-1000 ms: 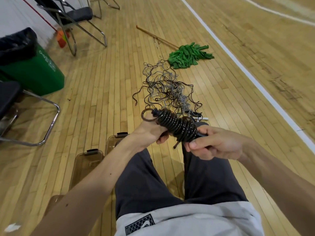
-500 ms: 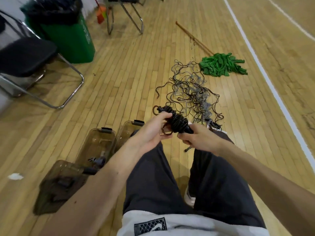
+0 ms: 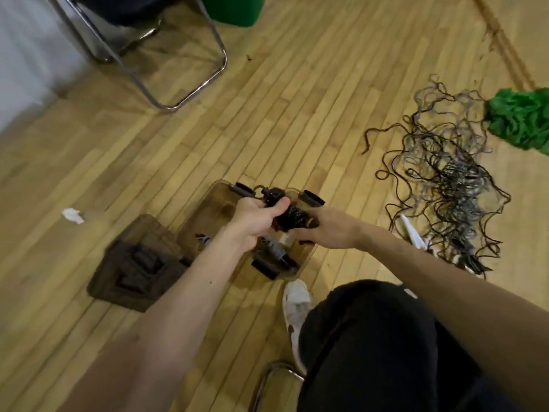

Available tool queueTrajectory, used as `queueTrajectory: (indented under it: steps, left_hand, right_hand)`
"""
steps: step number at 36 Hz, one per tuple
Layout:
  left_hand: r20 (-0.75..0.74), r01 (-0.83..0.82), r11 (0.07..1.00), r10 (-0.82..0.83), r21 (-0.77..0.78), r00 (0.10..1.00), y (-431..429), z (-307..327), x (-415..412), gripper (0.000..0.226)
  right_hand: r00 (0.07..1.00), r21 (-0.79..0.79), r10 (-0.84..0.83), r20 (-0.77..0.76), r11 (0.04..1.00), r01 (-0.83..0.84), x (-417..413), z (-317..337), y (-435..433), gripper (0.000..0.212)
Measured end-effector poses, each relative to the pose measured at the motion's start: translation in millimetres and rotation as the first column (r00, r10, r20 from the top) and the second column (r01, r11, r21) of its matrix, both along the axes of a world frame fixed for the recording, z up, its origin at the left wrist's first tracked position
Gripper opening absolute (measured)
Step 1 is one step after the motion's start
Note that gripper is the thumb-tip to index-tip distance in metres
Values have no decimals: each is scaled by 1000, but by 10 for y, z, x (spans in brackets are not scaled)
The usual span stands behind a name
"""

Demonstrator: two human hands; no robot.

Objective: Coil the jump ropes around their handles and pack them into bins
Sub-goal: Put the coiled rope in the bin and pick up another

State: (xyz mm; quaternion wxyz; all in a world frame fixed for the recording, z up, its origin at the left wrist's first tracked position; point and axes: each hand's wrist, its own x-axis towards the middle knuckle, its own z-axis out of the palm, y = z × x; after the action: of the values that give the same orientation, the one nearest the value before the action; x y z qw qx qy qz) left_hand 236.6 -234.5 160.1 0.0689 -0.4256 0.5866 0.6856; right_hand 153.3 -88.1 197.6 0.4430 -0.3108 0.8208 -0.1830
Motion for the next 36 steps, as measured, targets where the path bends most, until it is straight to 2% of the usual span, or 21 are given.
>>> queueTrajectory:
  steps: [2,6,9,12,17,19,22,25,28,32,34,36]
  left_hand:
    - [56,-9,997,5,79,998,-37,-388,-165,36]
    - [189,-20,990,-6,136,982,-34,-1196,-465,39]
    - [293,82,995,-93,50,952,-29,-1771,-639,32]
    - [358,129,992,-116,-12,926,-84,-2285,-819,38]
    - [407,188,975,-124,-121,905,-36,-2947,-1075,34]
    - [464,210,973,-141,-99,875,18,-3171,-1101,39]
    - [527,231,972,-174,-44,832,63,-3321,-1047,42]
    - [579,295,952,-193,-85,792,79,-3419,-978,35]
    - [635,470,860,-252,-200,730,81,-3405,-893,31]
    - [732,738,599,-345,-310,588,115,-3331,-733,21]
    - [772,815,486,-369,-315,518,132,-3360,-628,14]
    - [790,840,444,-371,-310,488,139,-3395,-533,14]
  right_hand:
    - [997,21,-38,69,999,37,-202,-400,-71,50]
    - [987,88,-89,134,993,78,-579,-1322,-145,56]
    - [987,206,-79,137,977,50,-774,-1921,-260,47]
    - [998,269,-52,29,962,42,-864,-2387,-397,38]
    - [988,272,-156,-9,950,153,-915,-3050,-464,46]
    - [987,293,-160,-13,943,157,-908,-3244,-440,55]
    - [996,294,-89,1,952,85,-893,-3373,-421,38]
    - [1000,302,-9,-4,953,10,-872,-3487,-478,27]
    - [1000,292,26,2,956,-25,-792,-3607,-590,19]
    - [996,289,80,51,953,-91,-677,-3707,-654,21]
    - [991,277,105,85,953,-125,-605,-3753,-656,21]
    - [984,272,121,128,950,-152,-523,-3794,-667,23]
